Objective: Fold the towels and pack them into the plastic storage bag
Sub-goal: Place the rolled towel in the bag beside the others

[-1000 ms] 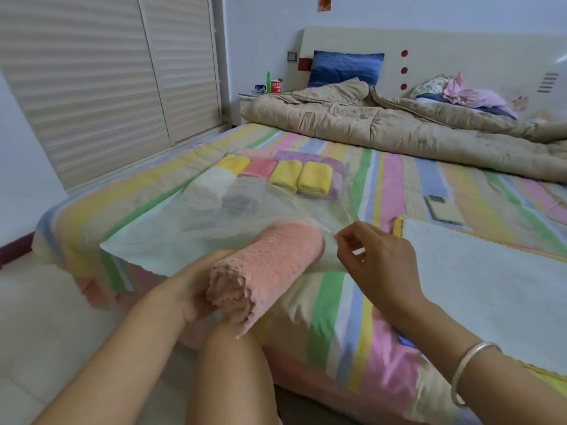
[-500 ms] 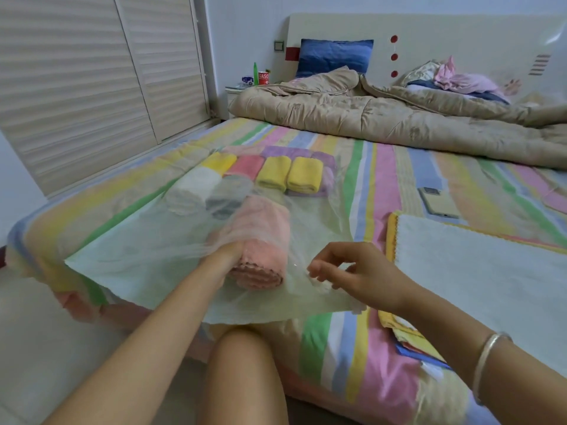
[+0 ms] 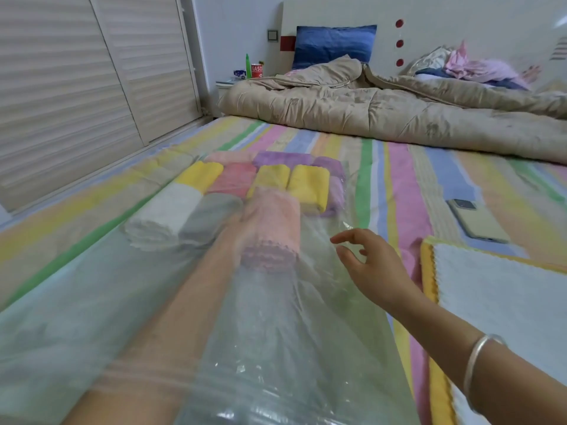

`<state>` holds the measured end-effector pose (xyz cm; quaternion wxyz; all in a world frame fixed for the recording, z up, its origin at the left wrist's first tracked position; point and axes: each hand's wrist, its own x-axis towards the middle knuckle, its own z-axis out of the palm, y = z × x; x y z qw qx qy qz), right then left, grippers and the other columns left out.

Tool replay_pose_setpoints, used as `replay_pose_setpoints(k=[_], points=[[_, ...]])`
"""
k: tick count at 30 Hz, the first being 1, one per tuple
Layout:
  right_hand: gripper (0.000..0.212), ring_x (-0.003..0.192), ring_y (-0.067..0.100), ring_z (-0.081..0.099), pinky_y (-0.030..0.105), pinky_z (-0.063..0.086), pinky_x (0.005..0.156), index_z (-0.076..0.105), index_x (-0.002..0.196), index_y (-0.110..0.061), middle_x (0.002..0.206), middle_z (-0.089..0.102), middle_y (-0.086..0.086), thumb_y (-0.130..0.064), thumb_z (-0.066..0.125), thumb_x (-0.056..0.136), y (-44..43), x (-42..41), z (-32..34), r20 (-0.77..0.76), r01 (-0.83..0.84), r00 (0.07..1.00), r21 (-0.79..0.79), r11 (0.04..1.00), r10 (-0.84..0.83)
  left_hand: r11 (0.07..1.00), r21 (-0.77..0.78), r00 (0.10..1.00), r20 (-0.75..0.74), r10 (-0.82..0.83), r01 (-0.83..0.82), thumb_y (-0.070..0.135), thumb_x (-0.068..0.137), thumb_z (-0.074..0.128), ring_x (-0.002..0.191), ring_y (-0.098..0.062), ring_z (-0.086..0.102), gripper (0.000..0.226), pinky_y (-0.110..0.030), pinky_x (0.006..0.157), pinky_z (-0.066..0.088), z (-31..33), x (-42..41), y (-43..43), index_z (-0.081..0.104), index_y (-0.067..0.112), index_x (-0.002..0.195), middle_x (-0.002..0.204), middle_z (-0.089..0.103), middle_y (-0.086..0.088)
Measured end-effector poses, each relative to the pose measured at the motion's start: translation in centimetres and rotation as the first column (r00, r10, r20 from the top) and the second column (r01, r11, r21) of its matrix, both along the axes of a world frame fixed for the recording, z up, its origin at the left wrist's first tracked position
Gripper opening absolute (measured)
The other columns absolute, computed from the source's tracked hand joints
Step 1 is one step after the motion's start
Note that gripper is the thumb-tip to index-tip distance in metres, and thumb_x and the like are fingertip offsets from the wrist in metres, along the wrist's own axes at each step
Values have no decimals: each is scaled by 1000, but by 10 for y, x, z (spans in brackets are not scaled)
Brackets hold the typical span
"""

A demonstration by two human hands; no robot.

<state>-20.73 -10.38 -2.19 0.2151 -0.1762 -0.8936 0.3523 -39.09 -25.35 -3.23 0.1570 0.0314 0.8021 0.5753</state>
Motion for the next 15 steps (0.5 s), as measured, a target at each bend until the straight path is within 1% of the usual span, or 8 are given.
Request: replay_pose_setpoints(k=[1,3,5,7,8,10,13,15], points=[[16,111,4,49,22,38,90,65,103,-33,108,57,-21,-23,57,93,2,-5,-2,-12,6,1000,-10,1000,-6,997,69,1000,-18,-20,21,34,98,53,111,-22,58,43,-26,84,43,0,-8,3,53,7,132,122,60,-7],[18,111,4,46,19,33,87,65,104,-32,108,57,-20,-20,58,92,6,-12,-8,-36,14,999,33,999,-13,999,30,990,-135,-35,39,23,99,53,104,-19,57,37,-23,78,42,-7,-24,3,52,4,130,115,59,-7],[22,117,7,42,16,29,89,66,107,-29,115,58,-15,-17,61,89,9,-16,-16,-48,34,998,140,990,-27,955,-295,949,-304,-78,-16,28,96,55,109,-28,59,39,-31,84,45,-14,-33,0,54,1,124,117,62,-17],[32,128,16,37,21,27,100,64,116,-25,129,55,-6,-16,65,86,12,-17,-25,-18,64,998,215,974,-62,806,-568,882,-452,-136,-167,31,96,50,117,-36,54,40,-41,94,43,-19,-29,-2,49,4,126,125,57,-22],[38,133,21,33,25,24,105,60,123,-23,138,50,-1,-16,65,86,13,-16,-28,18,77,996,213,974,-83,768,-596,825,-540,-168,-234,28,95,48,120,-35,51,39,-43,97,40,-19,-22,-2,47,6,128,128,54,-21],[48,140,23,27,29,21,110,51,135,-24,151,35,4,-17,62,89,14,-14,-31,88,95,990,145,985,-108,764,-572,676,-692,-254,-299,25,93,44,119,-34,47,38,-43,98,34,-19,-2,2,48,7,126,126,52,-19],[54,139,23,32,32,28,108,40,143,-27,154,28,6,-21,57,92,16,-13,-33,154,130,978,64,989,-139,729,-622,532,-736,-419,-287,45,79,39,118,-37,47,57,-41,102,26,-30,22,15,55,10,122,125,54,-19],[53,131,24,41,34,36,99,38,144,-29,145,42,6,-23,54,94,18,-12,-32,197,149,967,67,987,-159,620,-733,573,-646,-505,-280,53,75,48,130,-40,36,72,-46,111,19,-39,25,22,43,18,138,141,42,-19]])
